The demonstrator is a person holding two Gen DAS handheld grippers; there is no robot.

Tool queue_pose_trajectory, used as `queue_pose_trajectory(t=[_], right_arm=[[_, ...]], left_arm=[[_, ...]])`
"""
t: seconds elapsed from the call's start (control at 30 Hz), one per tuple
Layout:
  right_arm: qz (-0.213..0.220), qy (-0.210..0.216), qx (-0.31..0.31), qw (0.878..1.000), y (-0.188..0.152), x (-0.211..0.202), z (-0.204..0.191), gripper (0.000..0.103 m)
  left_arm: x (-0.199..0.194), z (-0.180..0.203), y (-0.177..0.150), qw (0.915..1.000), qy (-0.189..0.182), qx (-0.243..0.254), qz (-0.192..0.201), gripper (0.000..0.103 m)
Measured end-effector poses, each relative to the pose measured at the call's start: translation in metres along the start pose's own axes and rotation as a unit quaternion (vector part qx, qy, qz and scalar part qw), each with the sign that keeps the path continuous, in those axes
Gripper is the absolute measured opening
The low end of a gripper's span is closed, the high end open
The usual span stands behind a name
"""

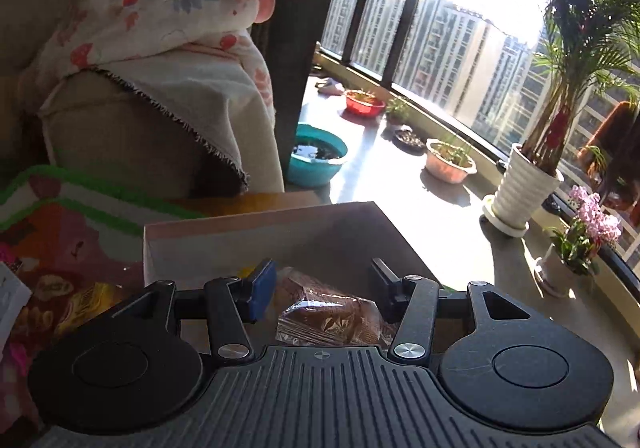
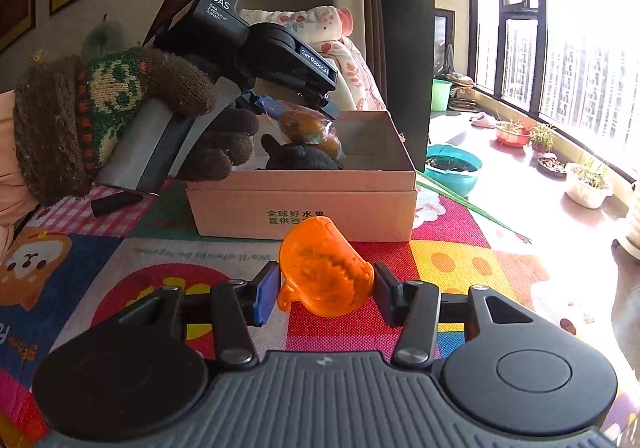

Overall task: Organize objects
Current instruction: 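Lower the bread roll into the pink box with left gripper while right drops the cup in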

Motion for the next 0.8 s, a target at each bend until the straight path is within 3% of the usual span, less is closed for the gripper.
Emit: queue_pose_trajectory(t=[0.1,0.27,0.43,0.6,0.7,0.73,0.8], right_arm=[[0.0,-0.001,-0.004,1.0,0.0,-0.001,-0.003,0.049],[-0.001,-0.003,0.003,1.0,0.003,-0.001,0.0,0.049],[0.01,-0.011,-0.006,1.0,0.019,0.002,0.001,0.049],[0.044,-0.017,-0.004,0.999,0.07,0.016,0.011,0.049],[0.037,-0.012,0.032,0.999,0.1,0.04,0.023,0.049],[0.033,-0.009,0.044,0.998,0.107,0.047,0.027,0.051],[0.024,-0.009,0.067,0.997,0.115,0.059,0.032,0.071]], left_arm=[[-0.021,-0.009,0.012,0.9972,-0.014,-0.043,0.059,0.055],[-0.063,-0.026,0.01,0.9956,-0.011,-0.042,0.083,0.055],[-0.11,-0.053,-0.03,0.9986,0.005,-0.017,0.05,0.055],[-0.148,-0.081,-0.084,0.9994,0.03,0.008,0.013,0.055],[-0.163,-0.095,-0.107,0.9991,0.041,0.007,-0.001,0.055],[-0.165,-0.098,-0.111,0.9992,0.04,0.005,-0.004,0.055],[-0.17,-0.104,-0.118,0.9991,0.041,0.008,-0.008,0.055]])
Point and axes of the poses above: each gripper's, at about its wrist camera, not at the fingertips, and x roughly the way its jaws point, z to its right, y to its top, the point moved 3 cm from there along x, roughly the way its jaws point, and after that the axes turned 6 degrees about z, right-handed, at the moved point
